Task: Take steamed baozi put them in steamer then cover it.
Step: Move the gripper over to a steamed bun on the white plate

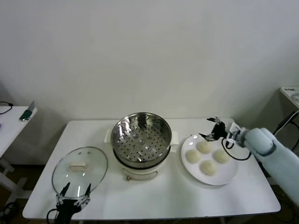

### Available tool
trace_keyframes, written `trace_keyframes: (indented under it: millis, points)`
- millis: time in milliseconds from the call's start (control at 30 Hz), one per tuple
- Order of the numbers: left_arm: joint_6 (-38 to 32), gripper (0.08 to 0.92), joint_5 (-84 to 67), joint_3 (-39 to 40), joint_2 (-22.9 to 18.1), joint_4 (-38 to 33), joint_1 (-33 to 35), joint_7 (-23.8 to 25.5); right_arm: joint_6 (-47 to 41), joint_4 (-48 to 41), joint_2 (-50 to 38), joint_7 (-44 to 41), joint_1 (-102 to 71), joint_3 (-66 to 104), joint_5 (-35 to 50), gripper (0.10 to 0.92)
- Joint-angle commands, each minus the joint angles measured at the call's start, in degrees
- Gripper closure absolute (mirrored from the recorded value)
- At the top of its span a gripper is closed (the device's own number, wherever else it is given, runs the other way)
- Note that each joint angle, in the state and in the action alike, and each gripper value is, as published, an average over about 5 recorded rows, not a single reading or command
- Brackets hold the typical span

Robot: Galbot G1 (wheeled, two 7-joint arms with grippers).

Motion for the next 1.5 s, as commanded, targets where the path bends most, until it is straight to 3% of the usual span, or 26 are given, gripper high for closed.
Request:
trace_keyframes:
  millis: [33,433,833,1200,1500]
  points:
    - [-0.18,0.177,0.3,0.15,-0.02,-0.17,0.09,0.1,5.08,-12.75,-0.69,-22.1,34.87,-38.64,-2.84,0.203]
    - [-0.35,0.177,0.35,0.05,-0.07,-0.37,0.17,0.3,0.66,-22.26,11.02,-17.99,26.57,-35.79,-0.25,0.203]
    - [-0.66,0.177,0.24,-0.17,-0.14,0.26,-0.05,0.23,2.9,-31.65,19.58,-15.2,17.85,-28.6,-6.87,0.203]
    - [-1.03,0.177,0.34,-0.3,0.06,0.63,-0.04,0.1,3.9,-35.85,22.24,-13.52,15.8,-24.98,-9.93,0.204]
    - [-1.05,0.177,0.64,-0.28,0.01,0.29,0.22,0.01,3.76,-34.86,22.05,-13.97,15.92,-25.02,-9.44,0.326]
